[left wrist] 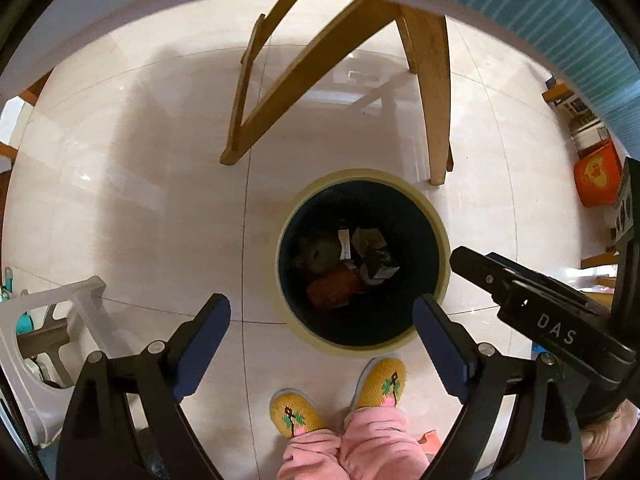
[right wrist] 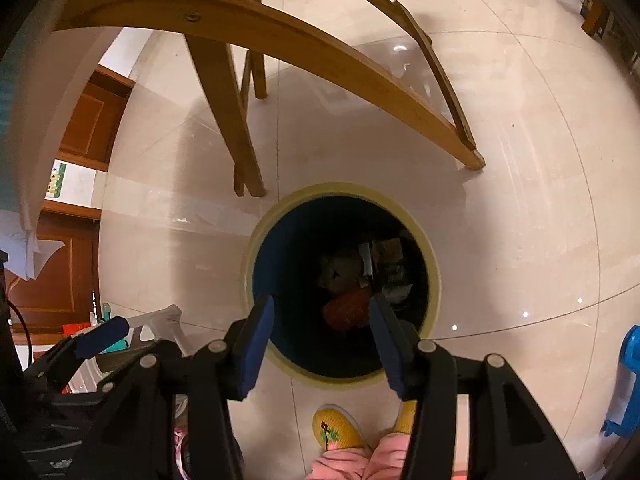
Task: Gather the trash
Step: 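Open both tools to drop the box and carton into the bin, then raise both open tools back toward the table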
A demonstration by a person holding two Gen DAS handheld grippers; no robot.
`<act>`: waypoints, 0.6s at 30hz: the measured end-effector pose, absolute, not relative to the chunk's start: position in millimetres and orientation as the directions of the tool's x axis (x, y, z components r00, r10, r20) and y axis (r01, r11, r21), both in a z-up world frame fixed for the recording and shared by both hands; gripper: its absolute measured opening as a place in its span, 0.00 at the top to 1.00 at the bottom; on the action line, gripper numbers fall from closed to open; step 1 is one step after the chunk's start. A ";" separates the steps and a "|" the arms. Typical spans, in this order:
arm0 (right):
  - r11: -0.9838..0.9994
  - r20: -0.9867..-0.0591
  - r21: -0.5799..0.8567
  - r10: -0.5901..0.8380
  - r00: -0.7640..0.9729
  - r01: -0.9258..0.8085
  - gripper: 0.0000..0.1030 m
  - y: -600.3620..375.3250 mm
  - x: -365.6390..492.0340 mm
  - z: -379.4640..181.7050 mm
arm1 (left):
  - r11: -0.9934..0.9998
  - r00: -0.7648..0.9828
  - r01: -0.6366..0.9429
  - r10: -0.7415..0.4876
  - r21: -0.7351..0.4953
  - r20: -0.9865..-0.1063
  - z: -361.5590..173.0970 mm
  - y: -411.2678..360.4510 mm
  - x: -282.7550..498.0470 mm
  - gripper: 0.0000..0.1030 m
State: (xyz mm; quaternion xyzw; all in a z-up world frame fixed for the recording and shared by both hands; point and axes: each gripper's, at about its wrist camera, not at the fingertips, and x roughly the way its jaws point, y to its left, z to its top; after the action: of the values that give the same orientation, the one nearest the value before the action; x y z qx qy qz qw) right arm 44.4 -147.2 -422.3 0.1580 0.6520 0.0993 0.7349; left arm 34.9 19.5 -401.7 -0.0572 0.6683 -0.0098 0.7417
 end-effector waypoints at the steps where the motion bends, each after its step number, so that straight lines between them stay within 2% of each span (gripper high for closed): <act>1: 0.931 -0.927 0.361 0.351 0.134 0.058 0.51 -146.2 43.6 -419.6 | 0.993 0.109 -0.066 -0.092 -0.099 -0.990 -398.0 22.4 33.2 0.11; 11: 0.934 -0.928 0.355 0.348 0.130 0.038 0.51 -147.4 26.2 -374.2 | 0.990 0.091 -0.093 -0.093 -0.101 -0.992 -345.1 44.5 8.3 0.11; 18: 0.927 -0.919 0.374 0.367 0.142 0.023 0.51 -148.4 5.0 -306.7 | 0.986 0.129 -0.129 -0.091 -0.107 -0.987 -270.4 54.7 -6.4 0.11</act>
State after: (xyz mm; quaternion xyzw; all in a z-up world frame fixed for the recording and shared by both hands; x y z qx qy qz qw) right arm 5.0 -148.4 -306.7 0.1515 0.6448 0.1161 0.7402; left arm -6.4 54.7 -270.4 -0.0831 0.6597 0.0128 0.7468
